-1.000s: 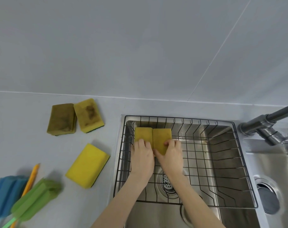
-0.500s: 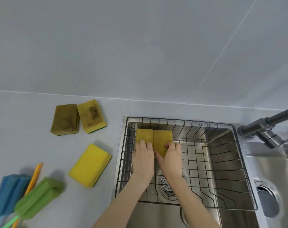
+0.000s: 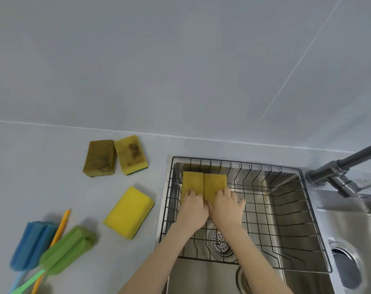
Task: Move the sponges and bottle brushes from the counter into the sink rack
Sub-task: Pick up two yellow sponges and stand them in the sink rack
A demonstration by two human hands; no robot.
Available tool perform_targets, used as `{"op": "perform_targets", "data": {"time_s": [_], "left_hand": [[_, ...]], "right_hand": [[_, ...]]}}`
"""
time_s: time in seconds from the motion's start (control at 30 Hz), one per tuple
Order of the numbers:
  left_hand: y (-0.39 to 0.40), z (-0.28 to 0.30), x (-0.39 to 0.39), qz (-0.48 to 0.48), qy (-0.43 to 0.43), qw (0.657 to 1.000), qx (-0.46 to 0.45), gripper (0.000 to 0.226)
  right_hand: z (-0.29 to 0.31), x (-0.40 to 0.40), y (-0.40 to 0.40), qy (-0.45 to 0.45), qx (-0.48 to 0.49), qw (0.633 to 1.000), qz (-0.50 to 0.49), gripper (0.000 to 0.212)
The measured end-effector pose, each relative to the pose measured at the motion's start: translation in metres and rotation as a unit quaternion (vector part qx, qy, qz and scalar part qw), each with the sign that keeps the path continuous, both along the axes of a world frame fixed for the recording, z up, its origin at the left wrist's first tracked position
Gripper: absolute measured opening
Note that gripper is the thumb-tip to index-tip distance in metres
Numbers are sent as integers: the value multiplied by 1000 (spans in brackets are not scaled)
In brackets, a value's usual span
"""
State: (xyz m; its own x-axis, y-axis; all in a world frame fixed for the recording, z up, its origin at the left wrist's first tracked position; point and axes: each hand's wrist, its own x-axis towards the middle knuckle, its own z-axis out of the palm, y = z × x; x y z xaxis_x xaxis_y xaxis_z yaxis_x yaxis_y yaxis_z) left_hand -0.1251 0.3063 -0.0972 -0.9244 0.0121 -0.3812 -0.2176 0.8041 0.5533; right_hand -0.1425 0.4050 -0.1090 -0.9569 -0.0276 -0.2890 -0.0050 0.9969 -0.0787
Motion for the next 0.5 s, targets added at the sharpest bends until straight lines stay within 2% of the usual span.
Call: {"op": "perform_targets", "data": {"time_s": [0.17,0.3,0.4,0.5], "left_hand": [[-15,25,12,-11,4,993,115,37],[-48,48,20,15,-22,985,170,48],[-87,67,25,100,16,974,205,34],[-131,82,27,177,65,962,198,28]], "right_hand": [[36,-4,-6,-77,6,996,34,34],[61,-6,-28,-60,-127,988,64,34],[73,-6,-57,-48,-223,969,98,49],[81,-5,-91,-56,-282,950,117,59]]}}
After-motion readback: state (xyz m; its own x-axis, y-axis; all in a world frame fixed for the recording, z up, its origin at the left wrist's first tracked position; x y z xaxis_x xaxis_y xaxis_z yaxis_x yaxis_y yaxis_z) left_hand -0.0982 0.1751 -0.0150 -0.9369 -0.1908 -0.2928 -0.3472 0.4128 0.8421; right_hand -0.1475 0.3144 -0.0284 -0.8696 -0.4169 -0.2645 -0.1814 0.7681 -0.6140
